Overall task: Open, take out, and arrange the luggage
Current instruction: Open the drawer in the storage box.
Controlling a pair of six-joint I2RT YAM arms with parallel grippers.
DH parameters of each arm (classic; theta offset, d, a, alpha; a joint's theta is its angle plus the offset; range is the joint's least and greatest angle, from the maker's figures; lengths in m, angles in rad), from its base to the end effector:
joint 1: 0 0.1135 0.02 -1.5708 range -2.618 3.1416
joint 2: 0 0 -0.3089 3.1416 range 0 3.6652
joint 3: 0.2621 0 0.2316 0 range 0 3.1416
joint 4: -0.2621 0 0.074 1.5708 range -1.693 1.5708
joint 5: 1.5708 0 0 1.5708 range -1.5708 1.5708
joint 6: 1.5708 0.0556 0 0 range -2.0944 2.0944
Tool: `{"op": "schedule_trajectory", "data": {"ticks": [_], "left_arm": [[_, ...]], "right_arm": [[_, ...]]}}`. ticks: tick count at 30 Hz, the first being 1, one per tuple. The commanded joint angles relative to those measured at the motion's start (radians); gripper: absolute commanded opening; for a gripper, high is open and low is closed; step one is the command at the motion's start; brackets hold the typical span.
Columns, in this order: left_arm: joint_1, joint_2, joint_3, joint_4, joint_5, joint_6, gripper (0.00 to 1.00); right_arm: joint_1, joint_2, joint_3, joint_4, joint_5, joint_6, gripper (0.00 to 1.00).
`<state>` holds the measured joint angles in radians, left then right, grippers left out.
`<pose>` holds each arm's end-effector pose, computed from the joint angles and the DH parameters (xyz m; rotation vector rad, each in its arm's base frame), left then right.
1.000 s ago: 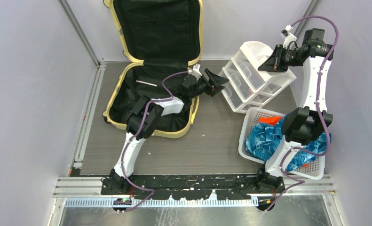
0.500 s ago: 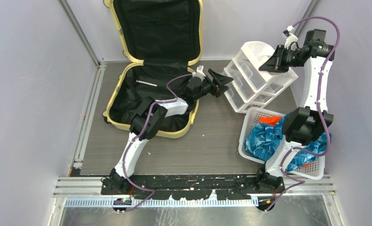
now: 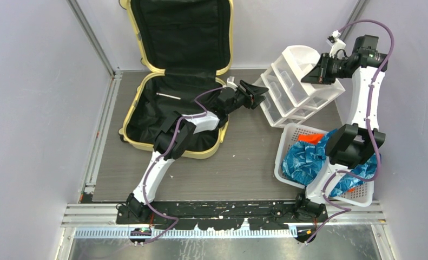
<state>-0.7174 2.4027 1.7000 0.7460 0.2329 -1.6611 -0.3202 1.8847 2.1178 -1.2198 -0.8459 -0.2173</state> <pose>0.4330 -0.3948 0.2283 -0.6666 1.8244 -1.9526 0.3741 -0.0802 0.4249 -0.1887 2.2666 0.7982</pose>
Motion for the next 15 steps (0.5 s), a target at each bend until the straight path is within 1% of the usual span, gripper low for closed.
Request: {"op": "schedule_trajectory", "data": {"ticks": [1, 8, 15], "left_arm": [[-0.019, -0.012, 0.101, 0.161, 0.014, -0.083, 0.52], [-0.013, 0.004, 0.122, 0.166, 0.033, -0.087, 0.48], [-0.011, 0.008, 0.104, 0.171, 0.057, -0.085, 0.44]], "right_arm": [[0.023, -0.099, -0.03, 0.004, 0.017, -0.088, 0.01], [0.03, -0.129, -0.099, 0.094, 0.267, -0.137, 0.01], [0.045, -0.114, -0.091, 0.144, 0.38, -0.122, 0.01]]}}
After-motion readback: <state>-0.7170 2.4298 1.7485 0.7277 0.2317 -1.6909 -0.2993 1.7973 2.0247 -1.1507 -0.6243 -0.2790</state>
